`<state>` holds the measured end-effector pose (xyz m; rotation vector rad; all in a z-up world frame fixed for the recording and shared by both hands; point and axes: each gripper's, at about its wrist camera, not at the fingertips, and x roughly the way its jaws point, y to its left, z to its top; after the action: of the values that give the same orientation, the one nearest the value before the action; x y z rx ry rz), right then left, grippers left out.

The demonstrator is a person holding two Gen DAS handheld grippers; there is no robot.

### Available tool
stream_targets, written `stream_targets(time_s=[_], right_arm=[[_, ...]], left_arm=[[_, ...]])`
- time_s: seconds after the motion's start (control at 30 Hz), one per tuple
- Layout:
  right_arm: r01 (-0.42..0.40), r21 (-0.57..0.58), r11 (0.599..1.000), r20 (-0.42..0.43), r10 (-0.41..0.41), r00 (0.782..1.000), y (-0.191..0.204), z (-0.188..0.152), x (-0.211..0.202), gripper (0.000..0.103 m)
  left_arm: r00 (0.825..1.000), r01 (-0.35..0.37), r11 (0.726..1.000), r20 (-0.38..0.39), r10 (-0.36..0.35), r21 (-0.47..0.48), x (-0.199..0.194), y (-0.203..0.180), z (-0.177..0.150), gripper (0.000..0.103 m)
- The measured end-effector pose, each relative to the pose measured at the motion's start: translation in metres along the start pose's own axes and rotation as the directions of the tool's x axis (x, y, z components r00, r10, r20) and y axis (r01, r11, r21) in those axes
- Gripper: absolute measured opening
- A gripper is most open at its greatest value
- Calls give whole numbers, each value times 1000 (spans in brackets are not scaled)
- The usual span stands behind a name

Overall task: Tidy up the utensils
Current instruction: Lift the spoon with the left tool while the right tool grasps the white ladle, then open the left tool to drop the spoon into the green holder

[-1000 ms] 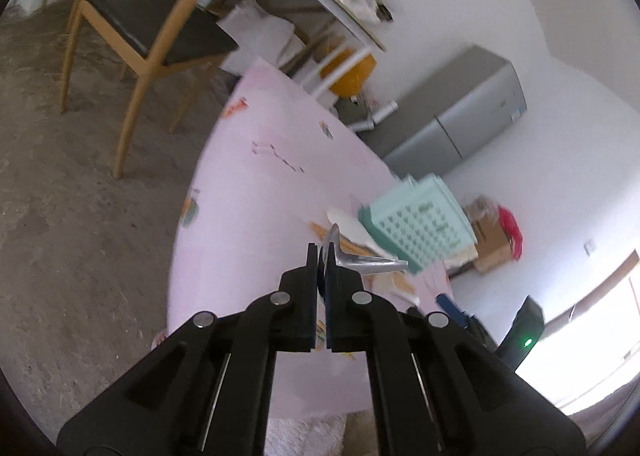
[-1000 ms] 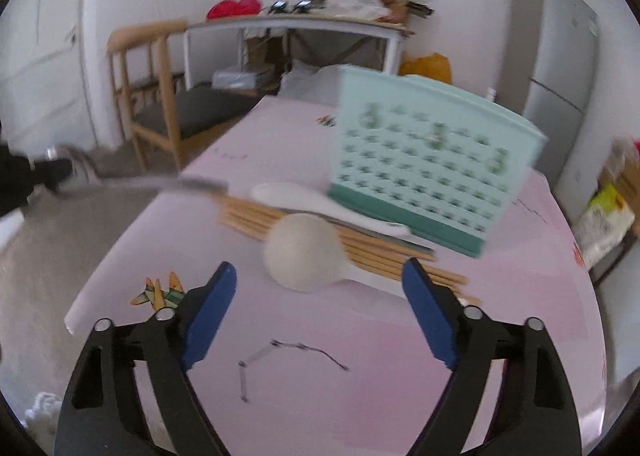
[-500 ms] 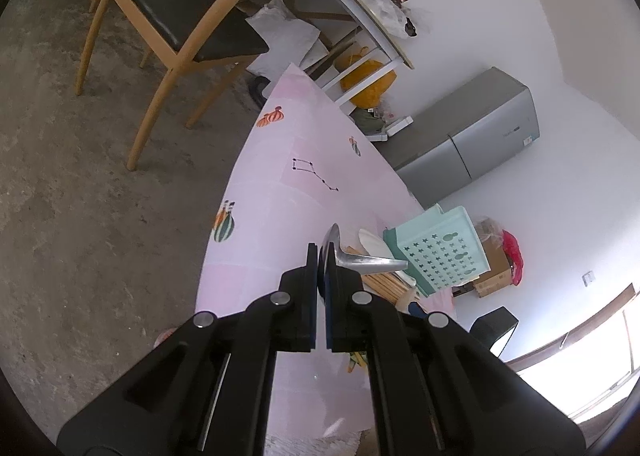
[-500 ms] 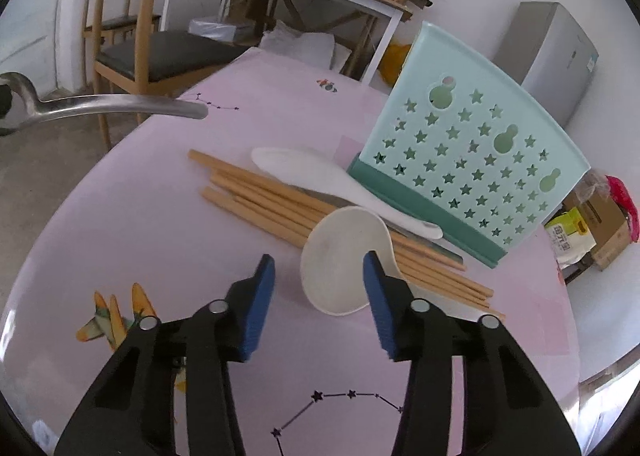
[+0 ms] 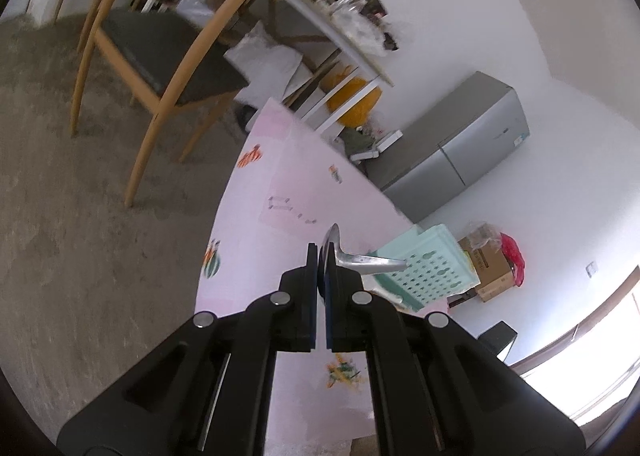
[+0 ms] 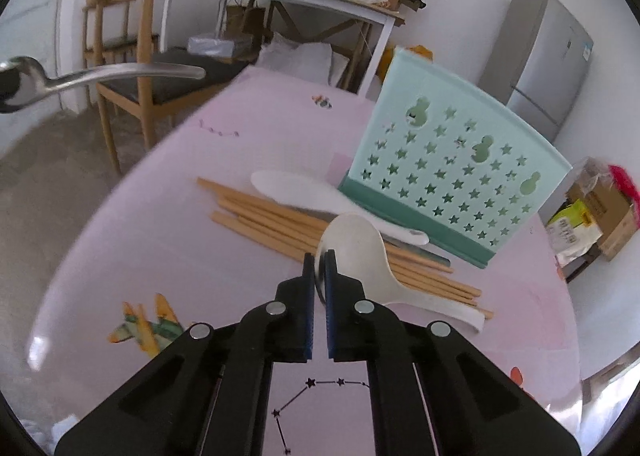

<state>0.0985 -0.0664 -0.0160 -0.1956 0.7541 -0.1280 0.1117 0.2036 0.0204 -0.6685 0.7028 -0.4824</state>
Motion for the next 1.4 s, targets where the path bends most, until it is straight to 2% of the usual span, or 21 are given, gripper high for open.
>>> stream_targets(time_s=[0.17,0.27,0.43,0.57,0.7,0.77,0.9,1.0,1.07,1.17,1.23,1.4], right_arm=[[-90,101,991,53,85,995,-38,8,-29,4],[-134,169,976,108,117,987,-69,11,-46,4],[-202,256,945,203,152,967,-112,7,-76,4],[-229,281,932,260,156,953,-137,1,-91,4],[-265,313,912,309,167,936,-165,-4,-100,4],[-278,326,904,325,169,931,-178,-8,-100,4],[-296,342,892,344,175,923,-193,-13,-96,4],[-311,357,881,357,179,917,-207,-19,-93,4],[-327,369,870,363,189,912,-213,-21,-88,4],[-344,383,857,368,200,908,-221,-24,-83,4],[-362,394,845,375,211,902,-226,-26,-81,4],[-378,403,834,386,220,896,-235,-28,-78,4]], left_arm=[[997,53,994,58,-59,99,-3,-41,18,1],[995,54,978,73,-70,201,4,-77,33,1],[996,28,917,62,-58,398,27,-148,49,1],[997,-53,825,74,13,562,57,-202,49,1],[994,-108,740,47,102,664,89,-235,40,1],[988,-136,706,41,149,695,101,-244,35,1],[962,-221,612,66,266,759,132,-262,30,1],[939,-251,545,65,337,800,155,-272,24,2],[926,-254,521,49,374,815,170,-277,23,2],[911,-253,501,29,412,828,189,-283,19,2],[906,-248,505,14,423,827,202,-285,18,2],[906,-210,574,-63,419,791,233,-278,24,2]])
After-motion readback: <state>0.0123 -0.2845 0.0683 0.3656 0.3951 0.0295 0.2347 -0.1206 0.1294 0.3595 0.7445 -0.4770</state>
